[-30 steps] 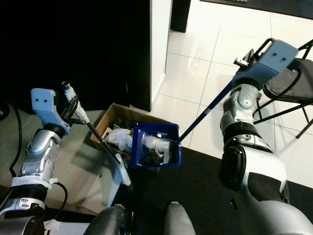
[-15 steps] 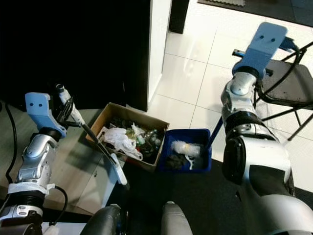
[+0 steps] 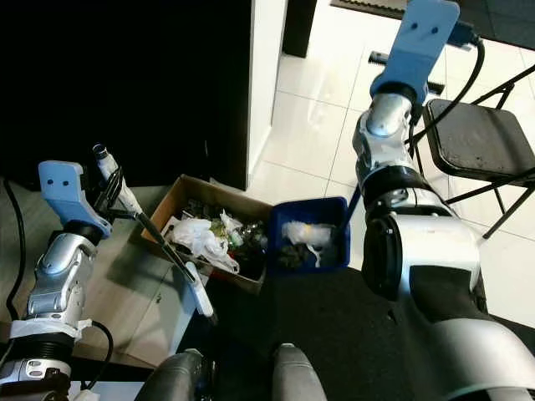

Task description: Sweep floor

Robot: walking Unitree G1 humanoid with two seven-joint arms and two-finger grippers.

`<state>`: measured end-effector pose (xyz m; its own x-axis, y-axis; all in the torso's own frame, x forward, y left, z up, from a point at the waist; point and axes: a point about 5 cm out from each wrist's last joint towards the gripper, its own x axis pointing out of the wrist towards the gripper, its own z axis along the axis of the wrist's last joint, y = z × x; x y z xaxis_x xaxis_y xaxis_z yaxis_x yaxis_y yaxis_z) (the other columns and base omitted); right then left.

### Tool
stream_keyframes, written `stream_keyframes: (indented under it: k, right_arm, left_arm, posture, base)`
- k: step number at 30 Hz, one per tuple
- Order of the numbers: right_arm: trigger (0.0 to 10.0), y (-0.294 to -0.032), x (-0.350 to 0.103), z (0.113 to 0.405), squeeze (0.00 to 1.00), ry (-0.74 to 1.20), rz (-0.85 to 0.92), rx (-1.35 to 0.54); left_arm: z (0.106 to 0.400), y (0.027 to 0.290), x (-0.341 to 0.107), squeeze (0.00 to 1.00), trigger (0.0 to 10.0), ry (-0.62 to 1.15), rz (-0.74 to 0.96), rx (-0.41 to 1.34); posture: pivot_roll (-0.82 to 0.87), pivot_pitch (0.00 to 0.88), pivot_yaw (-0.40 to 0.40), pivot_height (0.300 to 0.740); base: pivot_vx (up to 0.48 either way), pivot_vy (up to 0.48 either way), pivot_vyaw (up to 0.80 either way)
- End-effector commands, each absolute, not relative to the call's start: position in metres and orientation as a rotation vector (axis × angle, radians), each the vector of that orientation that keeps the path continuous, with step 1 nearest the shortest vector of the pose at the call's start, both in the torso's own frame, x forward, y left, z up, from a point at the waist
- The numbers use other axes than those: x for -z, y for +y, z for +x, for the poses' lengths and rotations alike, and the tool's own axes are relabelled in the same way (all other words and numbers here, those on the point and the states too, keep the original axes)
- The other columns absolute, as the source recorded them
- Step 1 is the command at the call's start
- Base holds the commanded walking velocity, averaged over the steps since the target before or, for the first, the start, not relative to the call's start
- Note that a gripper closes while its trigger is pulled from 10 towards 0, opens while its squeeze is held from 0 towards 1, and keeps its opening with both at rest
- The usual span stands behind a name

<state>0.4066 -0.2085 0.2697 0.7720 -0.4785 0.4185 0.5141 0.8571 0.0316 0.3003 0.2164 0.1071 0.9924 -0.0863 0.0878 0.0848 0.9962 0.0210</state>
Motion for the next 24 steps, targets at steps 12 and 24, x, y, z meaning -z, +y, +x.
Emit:
stream_keyframes:
  k: [12,24]
  right_arm:
    - [10.0,-0.212,-0.264,0.407,0.00,-0.393,-0.092,0.523]
    - [10.0,-0.218,-0.280,0.405,0.00,-0.451,0.064,0.572]
  left_arm:
    - [0.301,0.209,-0.115,0.00,10.0,-0.121,0.021,0.119]
    - [0.301,0.207,-0.115,0.00,10.0,-0.124,0.016,0.122]
  posture:
    - [0.12,0.053,-0.061,0.740]
    - [0.12,0.048,-0.059,0.740]
  base:
    - [0.000,0.000,0.00]
    - [0.000,0.000,0.00]
